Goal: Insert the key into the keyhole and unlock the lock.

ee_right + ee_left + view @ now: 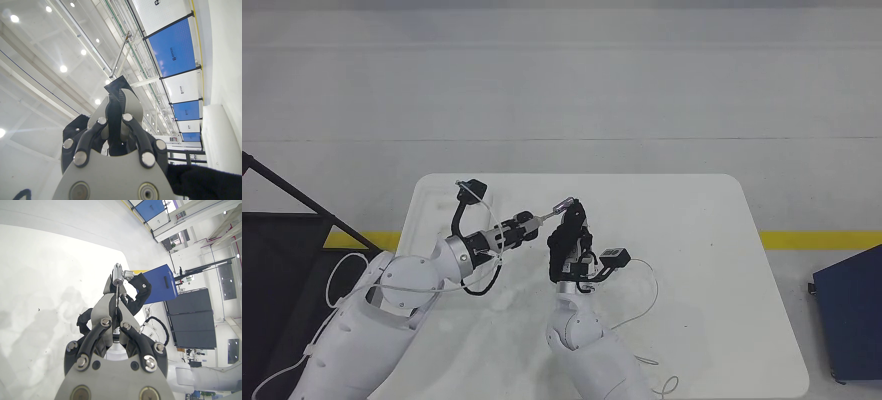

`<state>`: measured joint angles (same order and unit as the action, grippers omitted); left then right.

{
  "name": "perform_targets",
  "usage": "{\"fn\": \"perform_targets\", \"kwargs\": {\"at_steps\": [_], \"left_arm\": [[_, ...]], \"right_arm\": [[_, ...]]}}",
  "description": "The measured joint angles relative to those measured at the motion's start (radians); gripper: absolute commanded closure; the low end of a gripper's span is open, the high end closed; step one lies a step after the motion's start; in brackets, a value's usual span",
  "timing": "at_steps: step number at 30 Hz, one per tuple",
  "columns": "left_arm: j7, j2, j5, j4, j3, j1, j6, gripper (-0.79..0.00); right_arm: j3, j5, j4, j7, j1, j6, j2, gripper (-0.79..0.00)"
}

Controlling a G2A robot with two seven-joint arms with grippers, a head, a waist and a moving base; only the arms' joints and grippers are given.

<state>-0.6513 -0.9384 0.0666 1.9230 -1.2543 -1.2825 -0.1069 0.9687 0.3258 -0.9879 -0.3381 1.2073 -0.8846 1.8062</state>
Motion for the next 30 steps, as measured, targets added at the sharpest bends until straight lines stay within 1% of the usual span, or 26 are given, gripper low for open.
{"fn": "perform_targets", "kwargs": {"at_steps": [17,30], "left_arm": [[0.005,-0.013,0.013,-0.007,0.022,0.023,-0.021,0.000],[0.023,-0.030,0.030,-0.005,0.061,0.065,-0.086,0.000]], "right_arm": [[0.000,0.000,0.000,0.000,0.000,0.000,0.000,0.000],[0.000,0.000,0.000,0.000,0.000,0.000,0.000,0.000]]}}
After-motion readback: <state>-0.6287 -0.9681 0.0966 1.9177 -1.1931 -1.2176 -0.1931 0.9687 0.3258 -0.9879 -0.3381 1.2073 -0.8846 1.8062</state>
